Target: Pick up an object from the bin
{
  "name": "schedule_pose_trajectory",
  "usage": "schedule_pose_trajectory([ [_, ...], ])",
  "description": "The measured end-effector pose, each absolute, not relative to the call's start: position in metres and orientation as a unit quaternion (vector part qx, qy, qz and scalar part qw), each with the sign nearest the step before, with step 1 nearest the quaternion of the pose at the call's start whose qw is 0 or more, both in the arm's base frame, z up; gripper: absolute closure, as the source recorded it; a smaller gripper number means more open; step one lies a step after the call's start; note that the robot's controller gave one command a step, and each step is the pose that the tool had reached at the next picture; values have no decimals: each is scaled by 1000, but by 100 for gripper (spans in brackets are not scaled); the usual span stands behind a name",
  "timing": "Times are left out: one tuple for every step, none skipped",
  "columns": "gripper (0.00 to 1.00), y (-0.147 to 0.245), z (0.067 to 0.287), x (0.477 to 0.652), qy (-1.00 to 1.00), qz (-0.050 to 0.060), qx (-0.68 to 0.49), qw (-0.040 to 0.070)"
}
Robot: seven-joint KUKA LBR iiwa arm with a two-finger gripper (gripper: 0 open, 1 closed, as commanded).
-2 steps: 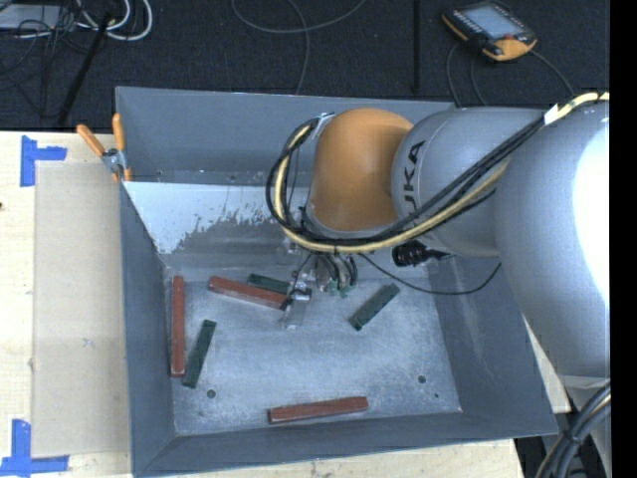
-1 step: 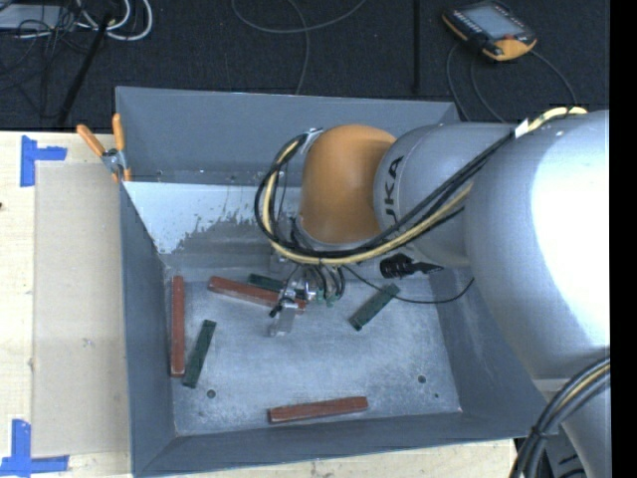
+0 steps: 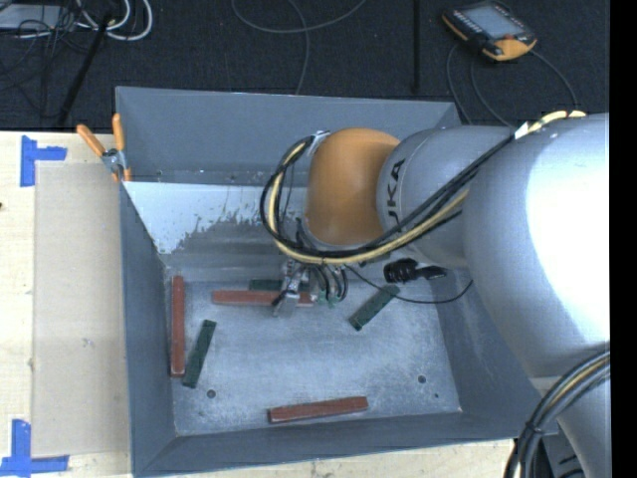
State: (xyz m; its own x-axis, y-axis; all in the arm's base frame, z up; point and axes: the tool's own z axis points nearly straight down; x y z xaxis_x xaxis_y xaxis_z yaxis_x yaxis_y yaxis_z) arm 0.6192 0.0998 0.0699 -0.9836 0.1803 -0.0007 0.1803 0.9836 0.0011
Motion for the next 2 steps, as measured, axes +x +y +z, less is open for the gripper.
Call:
schedule_pose_trajectory([
  [100, 100, 70, 619, 996, 0, 91, 0],
  [100, 100, 70, 619, 996, 0, 91, 0],
])
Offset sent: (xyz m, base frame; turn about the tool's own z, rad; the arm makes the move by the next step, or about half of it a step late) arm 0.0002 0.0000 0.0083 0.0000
